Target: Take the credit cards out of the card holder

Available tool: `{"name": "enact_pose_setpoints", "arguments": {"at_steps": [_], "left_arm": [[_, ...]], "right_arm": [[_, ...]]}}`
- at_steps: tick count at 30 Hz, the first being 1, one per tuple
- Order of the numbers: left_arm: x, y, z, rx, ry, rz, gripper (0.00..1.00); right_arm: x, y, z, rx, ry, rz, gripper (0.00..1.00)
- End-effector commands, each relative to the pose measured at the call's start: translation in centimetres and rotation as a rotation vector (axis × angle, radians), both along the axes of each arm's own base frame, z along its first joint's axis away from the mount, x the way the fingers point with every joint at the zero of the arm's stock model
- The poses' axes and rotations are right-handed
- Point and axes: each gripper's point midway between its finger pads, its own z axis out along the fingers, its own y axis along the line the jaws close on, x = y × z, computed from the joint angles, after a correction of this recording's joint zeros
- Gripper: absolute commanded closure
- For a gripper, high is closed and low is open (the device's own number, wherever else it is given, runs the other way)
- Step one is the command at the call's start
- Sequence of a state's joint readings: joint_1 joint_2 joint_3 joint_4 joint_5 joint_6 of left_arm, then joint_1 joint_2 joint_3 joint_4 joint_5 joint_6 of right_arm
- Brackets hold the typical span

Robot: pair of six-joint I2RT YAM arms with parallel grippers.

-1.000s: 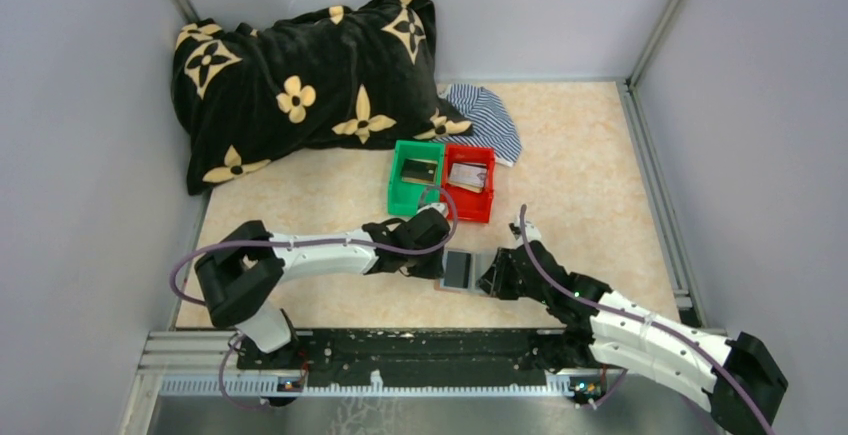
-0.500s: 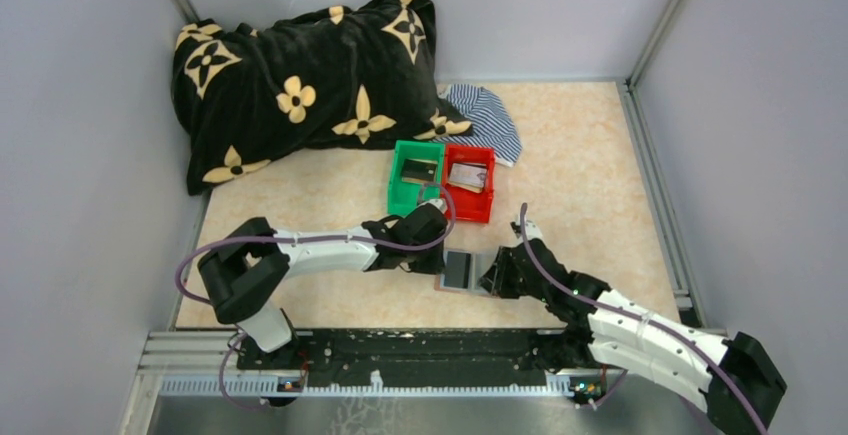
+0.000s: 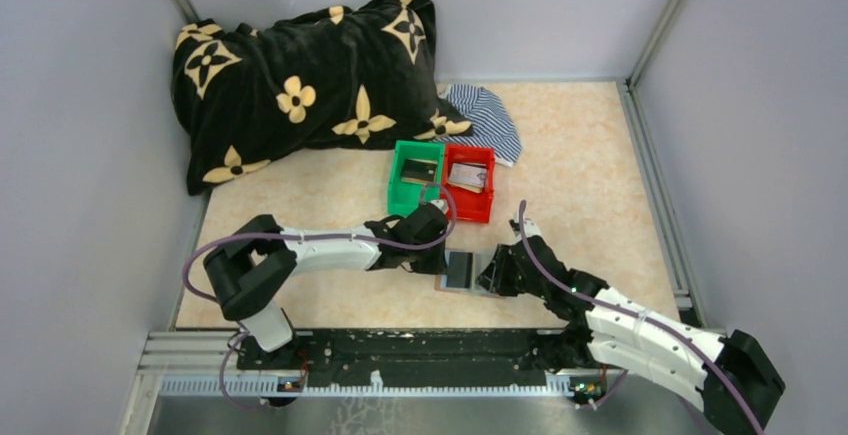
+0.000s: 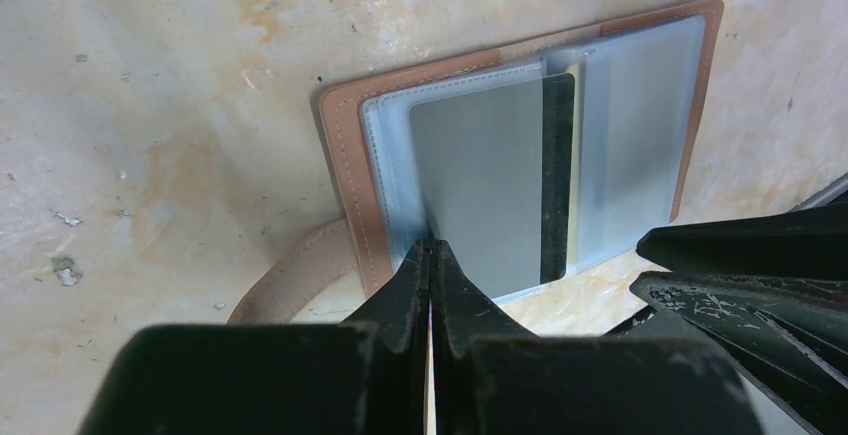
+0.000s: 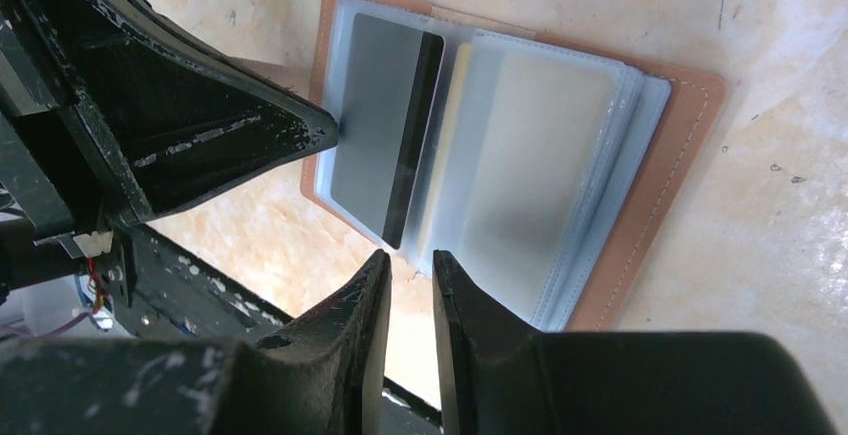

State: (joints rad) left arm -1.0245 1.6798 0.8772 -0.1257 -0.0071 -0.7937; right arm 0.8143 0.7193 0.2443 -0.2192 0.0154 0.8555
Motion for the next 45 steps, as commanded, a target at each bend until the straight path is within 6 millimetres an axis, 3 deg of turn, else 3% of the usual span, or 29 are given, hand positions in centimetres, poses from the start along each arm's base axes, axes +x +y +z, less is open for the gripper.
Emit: {"name": "enact_pose_setpoints", "arguments": {"at_steps": [1, 3, 6, 14, 22, 31, 36, 43, 45], "left_arm": [[0.0, 0.4, -1.2, 0.026, 0.025, -0.002, 1.00], [0.0, 0.7, -1.4, 0.028, 0.030, 0.000, 1.00], [-0.1, 1.0, -1.6, 0.031, 0.037, 0.001, 1.00], [-0.2, 1.1, -1.8, 0.028, 0.048, 0.002, 1.00], [-0.1, 0.9, -1.8, 0.017, 0.049, -0.008, 1.00], [-0.1, 0.5, -1.8, 0.009, 0.053, -0.024, 1.00], [-0.1, 0.6, -1.7, 0.011, 0.051, -0.023, 1.00], [0.0, 0.5, -1.8, 0.014, 0.054, -0.027, 1.00], [-0.1, 0.5, -1.8, 0.014, 0.054, -0.027, 1.00]], "right_arm": [[1.6, 1.4, 2.2, 0.075, -0.058, 0.007, 0.73], [1.7, 1.7, 1.9, 0.091, -0.051, 0.010, 0.64], [2.1, 1.9, 1.7, 0.091, -0.049, 0.012, 0.59], [2.7, 2.1, 0.6, 0.080, -0.037, 0.018, 0.58], [2.2, 2.2, -1.4, 0.085, -0.001, 0.035, 0.58], [1.9, 2.5, -2.3, 0.104, 0.013, 0.052, 0.59], [1.8, 2.4, -2.5, 0.104, 0.016, 0.047, 0.68], [2.0, 2.1, -2.5, 0.096, 0.013, 0.039, 0.97], [2.0, 2.0, -2.6, 0.091, 0.017, 0.036, 1.00]]}}
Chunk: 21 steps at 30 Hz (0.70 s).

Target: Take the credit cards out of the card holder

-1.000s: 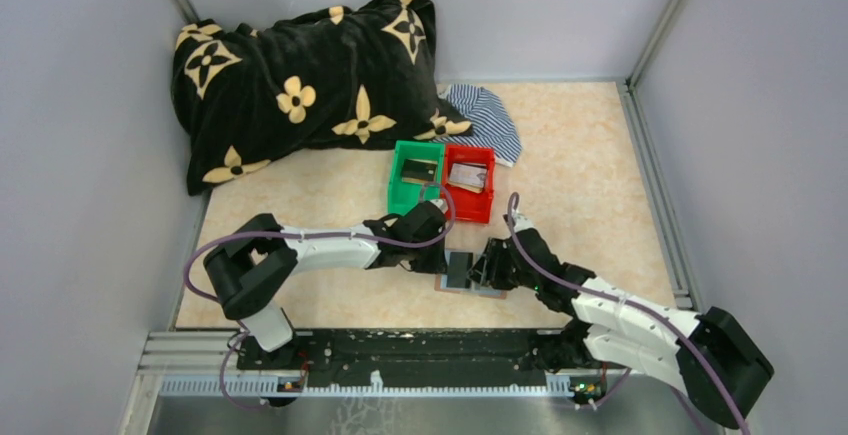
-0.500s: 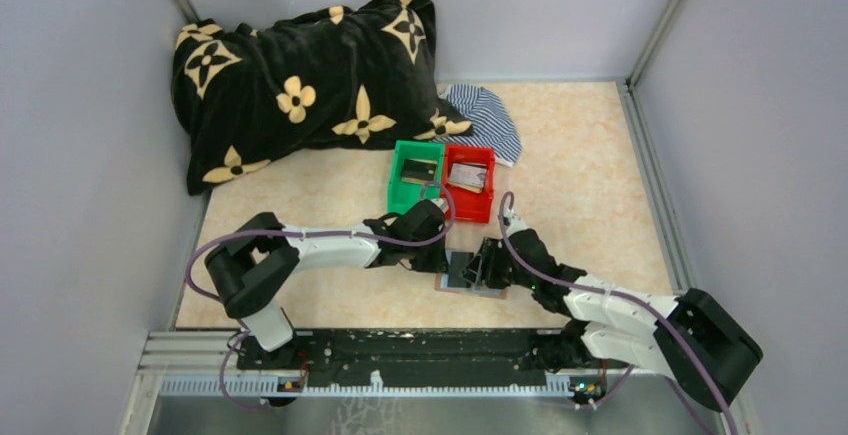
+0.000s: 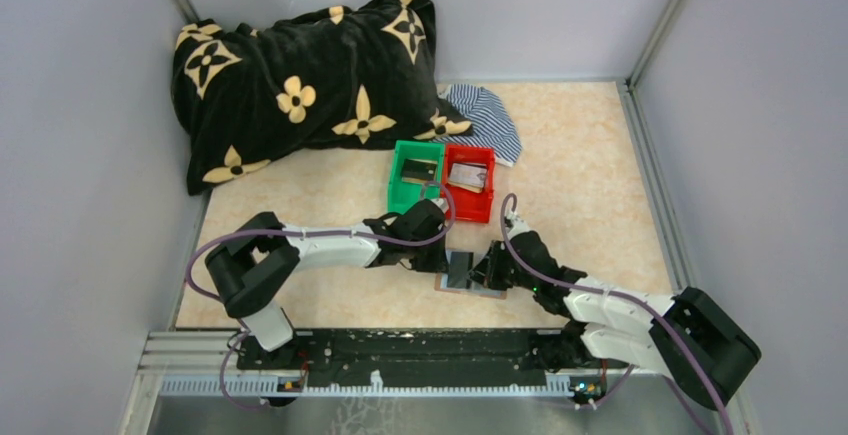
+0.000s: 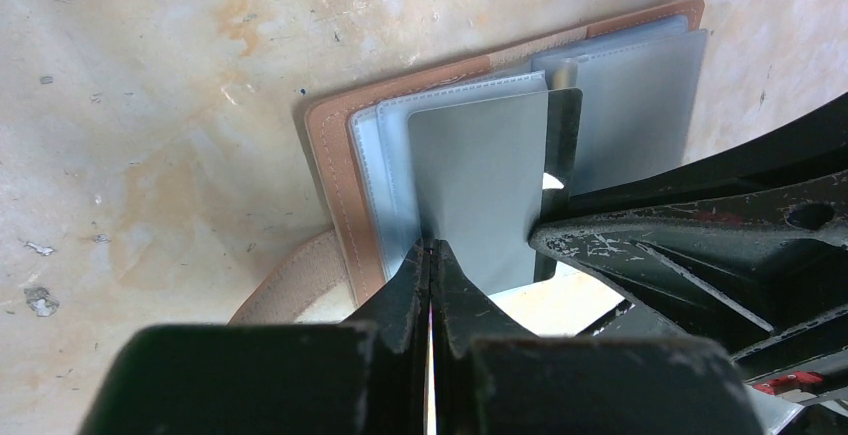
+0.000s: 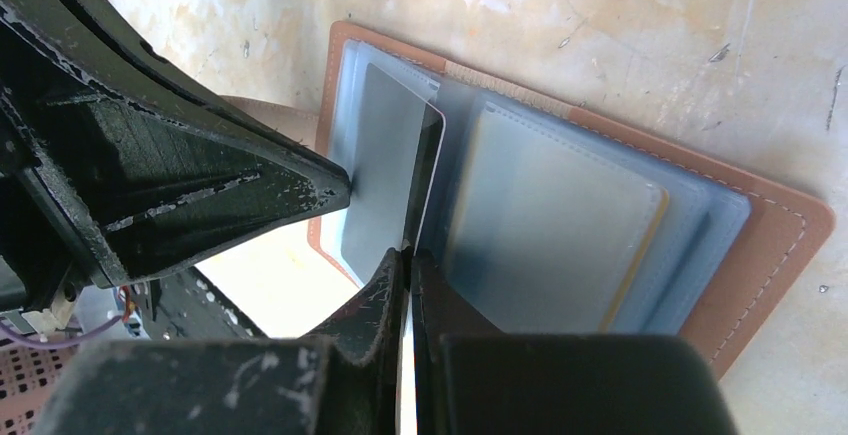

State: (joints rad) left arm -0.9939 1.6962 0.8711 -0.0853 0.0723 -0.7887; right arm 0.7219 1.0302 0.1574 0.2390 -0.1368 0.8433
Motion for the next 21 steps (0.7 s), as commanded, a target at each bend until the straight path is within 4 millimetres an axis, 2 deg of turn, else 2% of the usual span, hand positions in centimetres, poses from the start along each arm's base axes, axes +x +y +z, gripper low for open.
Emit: {"name": "enact_pose_setpoints", "arguments": {"at_steps": [1, 6, 10, 17, 19, 21], "left_arm": [[-0.1, 1.0, -1.8, 0.063, 0.012, -0.006, 1.00], [-0.2, 1.0, -2.0, 0.065, 0.020, -0.009, 1.00], [-0.3, 1.0, -2.1, 0.061, 0.024, -0.009, 1.00], [-0.3, 1.0, -2.1, 0.059, 0.024, -0.009, 1.00], [-0.3, 1.0, -2.2, 0.061, 0.026, -0.009, 1.00], [-0.4, 1.0, -2.2, 0.061, 0.028, -0.010, 1.00]], "right_arm": [[0.0, -0.3, -0.2, -0.012, 0.003, 0.001, 1.00], [-0.1, -0.6, -0.4, -0.021, 0.003, -0.006, 1.00], [-0.1, -1.1, -0.5, -0.033, 0.000, -0.023, 0.91], [0.0, -1.4, -0.6, -0.033, 0.001, -0.034, 0.89], [-0.1, -1.3, -0.6, -0.027, 0.002, -0.025, 0.78], [-0.1, -1.2, -0.5, -0.021, 0.001, -0.024, 0.73]]}}
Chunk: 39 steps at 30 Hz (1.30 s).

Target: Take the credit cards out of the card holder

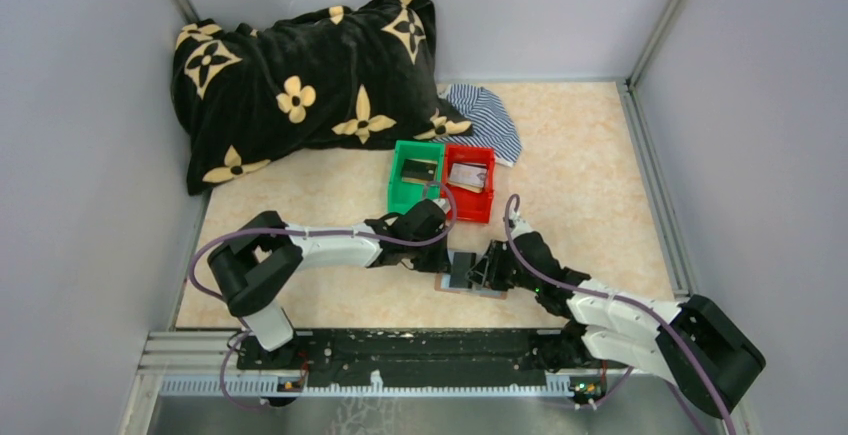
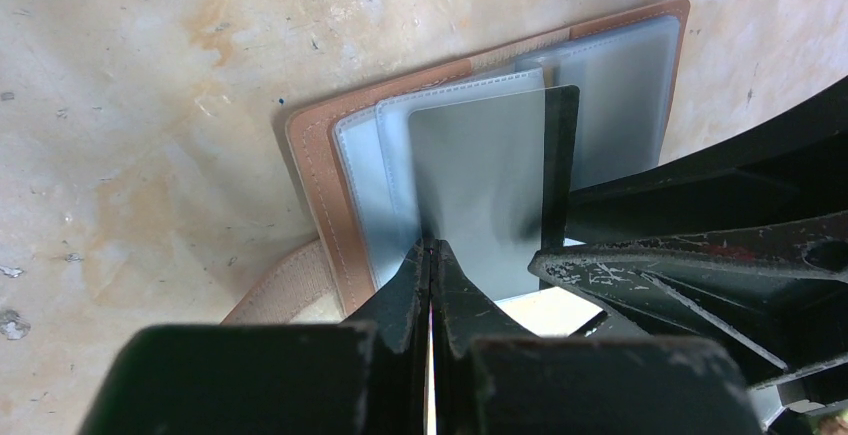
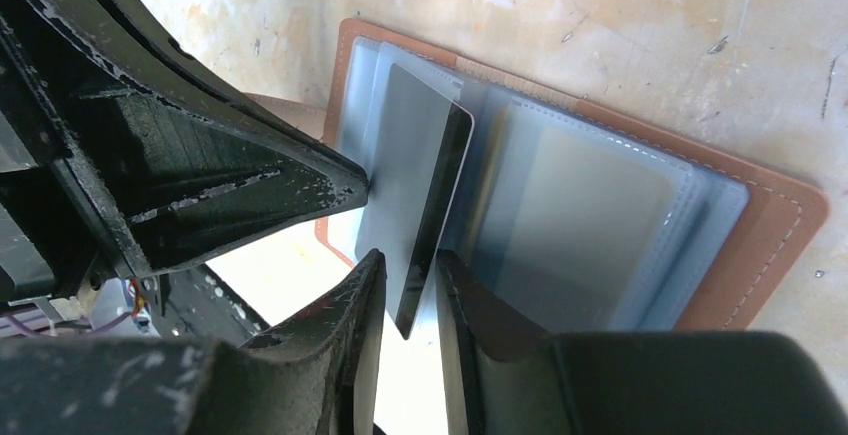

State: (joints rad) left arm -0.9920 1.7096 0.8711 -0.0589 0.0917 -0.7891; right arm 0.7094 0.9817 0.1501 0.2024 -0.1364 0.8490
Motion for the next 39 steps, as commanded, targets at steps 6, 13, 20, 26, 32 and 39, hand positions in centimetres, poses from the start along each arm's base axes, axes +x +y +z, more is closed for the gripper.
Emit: {"name": "enact_pose_setpoints", "arguments": {"at_steps": [6, 13, 20, 26, 32, 39], "left_arm": [[-0.4, 1.5, -2.2, 0.081, 0.025, -0.003, 1.00], [-0.4, 1.4, -2.3, 0.079, 0.028, -0.006, 1.00], [-0.5, 1.4, -2.3, 0.079, 0.028, -0.008, 1.00], [-0.4, 1.4, -2.2, 0.079, 0.025, -0.007, 1.00], [-0.6, 1.5, -2.5, 0.083, 0.033, -0.008, 1.00], [-0.5, 1.5, -2.5, 0.082, 0.031, -0.009, 1.00]], "right_arm": [[0.0, -0.9, -0.7, -0.022, 0.003, -0.020, 0.73], [0.0, -1.4, -0.6, -0.015, 0.005, -0.042, 0.76], [0.0, -1.3, -0.8, -0.007, 0.011, -0.036, 0.86], [0.0, -1.1, -1.0, -0.008, 0.016, -0.024, 1.00], [0.0, -1.3, -0.8, -0.010, 0.004, -0.023, 1.00], [0.1, -2.2, -0.1, -0.016, -0.013, -0.048, 1.00]]}}
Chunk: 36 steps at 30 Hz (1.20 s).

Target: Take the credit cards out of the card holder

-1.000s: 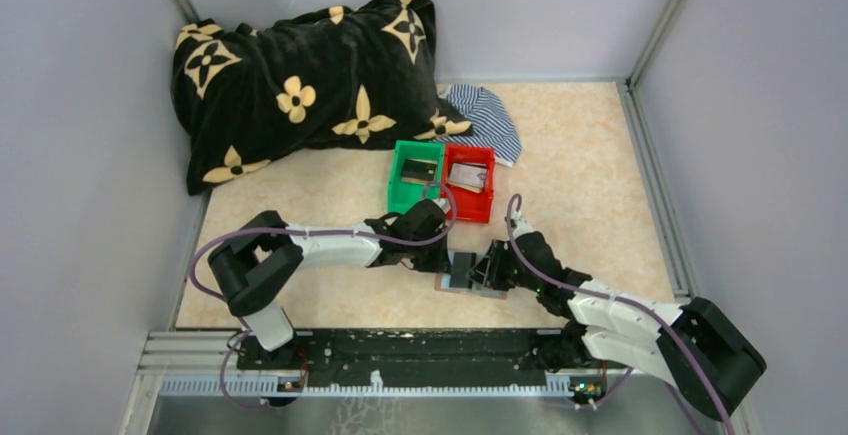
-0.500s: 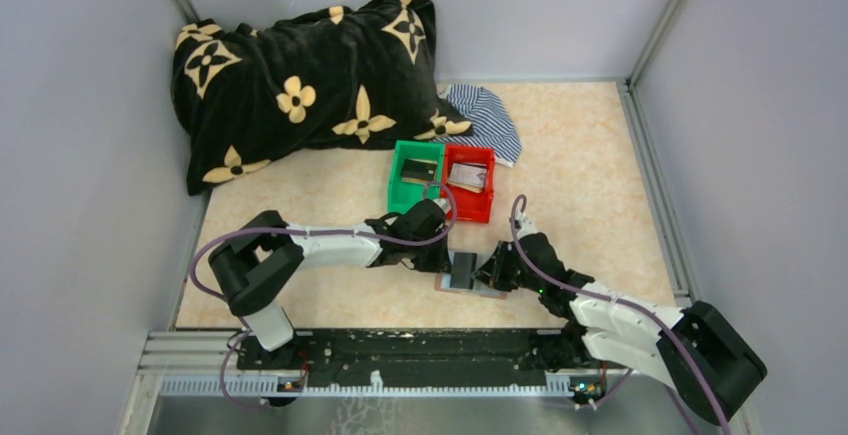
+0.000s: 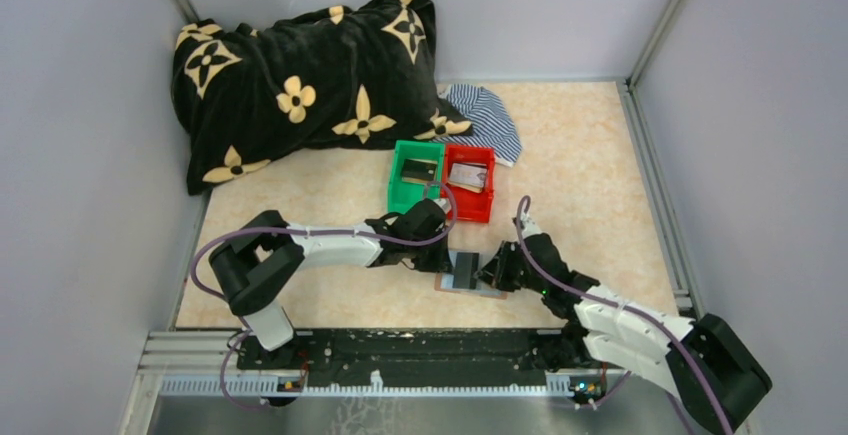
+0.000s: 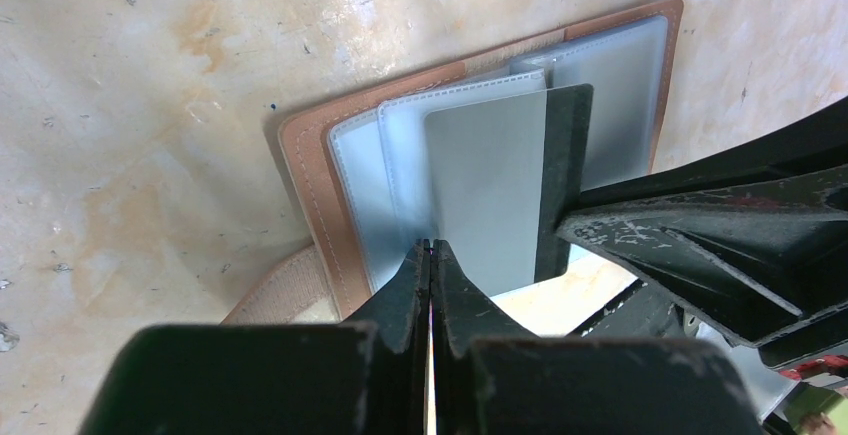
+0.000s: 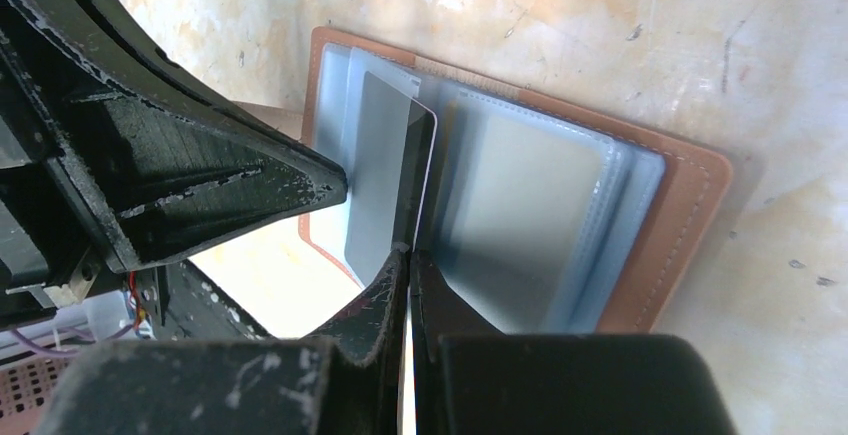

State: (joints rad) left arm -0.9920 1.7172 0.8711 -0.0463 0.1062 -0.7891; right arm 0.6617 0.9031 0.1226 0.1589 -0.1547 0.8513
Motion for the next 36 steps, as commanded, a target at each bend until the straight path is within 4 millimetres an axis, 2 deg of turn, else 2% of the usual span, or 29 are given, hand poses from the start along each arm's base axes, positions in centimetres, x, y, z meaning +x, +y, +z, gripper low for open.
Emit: {"name": "enact_pose_setpoints", "arguments": {"at_steps": [1, 13, 20, 24, 27, 32, 34, 36], "left_arm": [[-0.4, 1.7, -2.4, 0.092, 0.024, -0.001, 1.00], [-0.3, 1.6, -2.3, 0.088, 0.018, -0.007, 1.00], [0.3, 1.4, -1.5, 0.078, -0.003, -0.007, 1.00], [0.9, 1.2, -0.8, 0.060, -0.025, -0.004, 0.98], [1.6, 1.4, -0.1, 0.060, -0.044, 0.023, 0.78], [2.4, 1.3, 2.0, 0.014, -0.078, 0.021, 0.38], [2.5, 0.7, 3.2, -0.043, -0.093, 0.000, 0.31], [2.3, 0.1, 4.7, -0.132, -0.091, -0.025, 0.30]], "right_arm": [[0.0, -1.3, -0.1, -0.034, -0.016, -0.018, 1.00], [0.2, -3.5, 0.9, -0.092, -0.052, -0.059, 1.00], [0.9, -5.2, 3.3, -0.146, -0.119, -0.116, 1.00], [1.1, -5.1, 4.6, -0.131, -0.140, -0.124, 1.00], [1.2, -5.1, 5.3, -0.127, -0.151, -0.128, 1.00], [1.5, -5.0, 7.4, -0.112, -0.187, -0.124, 1.00], [1.6, -4.8, 8.3, -0.101, -0.202, -0.118, 1.00], [1.5, -4.7, 9.1, -0.091, -0.214, -0.111, 1.00]]}}
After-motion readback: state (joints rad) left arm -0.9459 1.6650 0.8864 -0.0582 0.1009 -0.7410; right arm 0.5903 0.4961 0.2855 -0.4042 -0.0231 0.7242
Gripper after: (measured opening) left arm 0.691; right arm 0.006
